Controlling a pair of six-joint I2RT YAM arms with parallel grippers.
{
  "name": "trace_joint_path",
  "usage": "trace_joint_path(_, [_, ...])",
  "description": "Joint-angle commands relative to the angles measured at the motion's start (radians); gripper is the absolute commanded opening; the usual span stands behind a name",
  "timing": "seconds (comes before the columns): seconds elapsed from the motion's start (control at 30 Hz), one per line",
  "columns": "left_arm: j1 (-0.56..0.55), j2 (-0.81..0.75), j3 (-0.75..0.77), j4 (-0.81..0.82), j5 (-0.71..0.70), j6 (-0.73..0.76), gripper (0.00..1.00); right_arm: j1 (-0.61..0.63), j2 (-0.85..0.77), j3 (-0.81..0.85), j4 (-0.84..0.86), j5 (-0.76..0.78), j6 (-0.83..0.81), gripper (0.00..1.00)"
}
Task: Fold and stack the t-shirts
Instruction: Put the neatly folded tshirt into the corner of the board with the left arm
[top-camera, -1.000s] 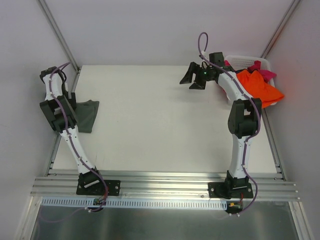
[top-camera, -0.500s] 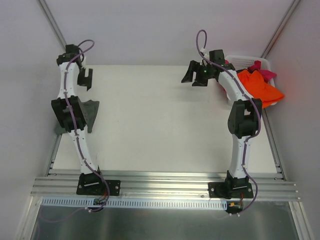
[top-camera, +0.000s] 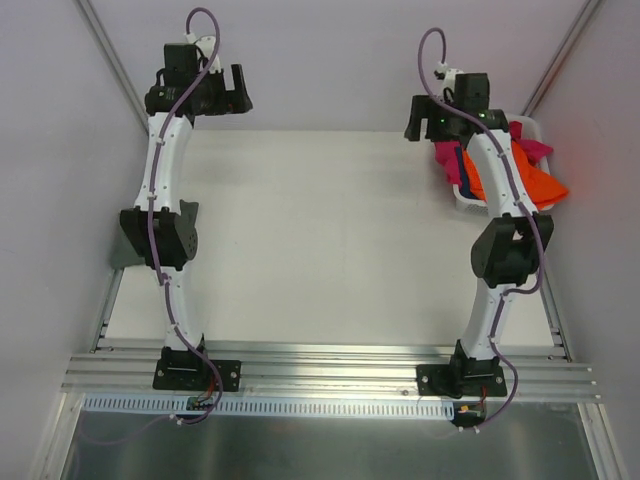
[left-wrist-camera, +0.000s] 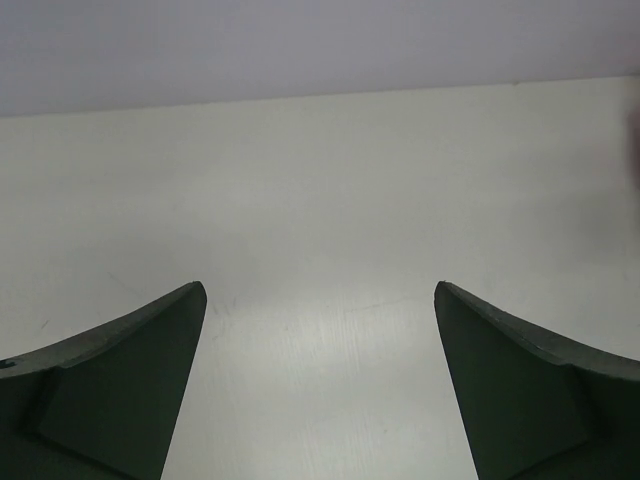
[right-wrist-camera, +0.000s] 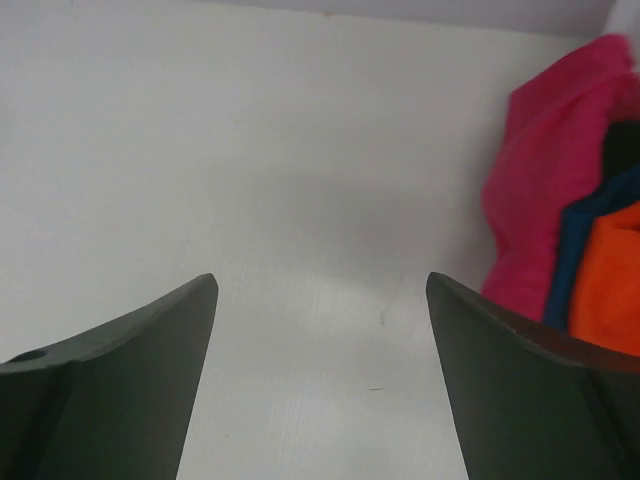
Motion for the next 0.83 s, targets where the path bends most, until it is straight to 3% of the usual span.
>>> trace_joint_path(0.0, [-0.067, -0.024, 0.061, 0.175, 0.116, -0.019, 0.99, -0.049, -0.102, 0.093, -0.005, 0.078, -0.067, 0.9])
trace_joint_path(0.07, [-0.106, -0.047, 0.047, 0.24, 0.15, 0.05, 0.99, -0.056, -0.103, 0.166, -0.04, 0.074, -0.118, 0.93])
trace_joint_path(0.13, [-0.165, -0.062, 0.03, 0.303, 0.077, 0.098, 0.99, -0.057, -0.074, 0.243, -0.121, 0.059, -0.198, 0.99])
trace_joint_path(0.17, [-0.185, -0.067, 0.028, 0.309, 0.057, 0.154, 0.99, -0.057, -0.073, 0.274, -0.202, 0.057, -0.214, 0.97])
trace_joint_path(0.27, [-0.237, -0.099, -0.028, 0.325, 0.019, 0.154, 0.99, -0.056, -0.149, 0.161, -0.186, 0.115, -0.184, 0.97])
trace_joint_path(0.3, [-0.253, -0.113, -0.048, 0.329, -0.023, 0.144, 0.99, -0.054, -0.172, 0.059, -0.168, 0.156, -0.138, 0.97])
trace_joint_path(0.4, [-0.325, -0.183, -0.182, 0.388, -0.182, 0.17, 0.99, -0.036, -0.235, -0.038, -0.14, 0.259, -0.087, 0.97])
trace_joint_path(0.57, [-0.382, -0.235, -0.289, 0.414, -0.391, 0.133, 0.99, 0.009, -0.229, 0.021, -0.213, 0.348, -0.028, 0.97])
trace_joint_path(0.7, [-0.393, -0.271, -0.317, 0.418, -0.351, 0.12, 0.99, 0.035, -0.224, 0.104, -0.264, 0.347, -0.047, 0.97])
trace_joint_path(0.8, [-0.391, -0.292, -0.335, 0.417, -0.344, 0.121, 0.99, 0.11, -0.225, 0.056, -0.227, 0.503, -0.147, 0.97])
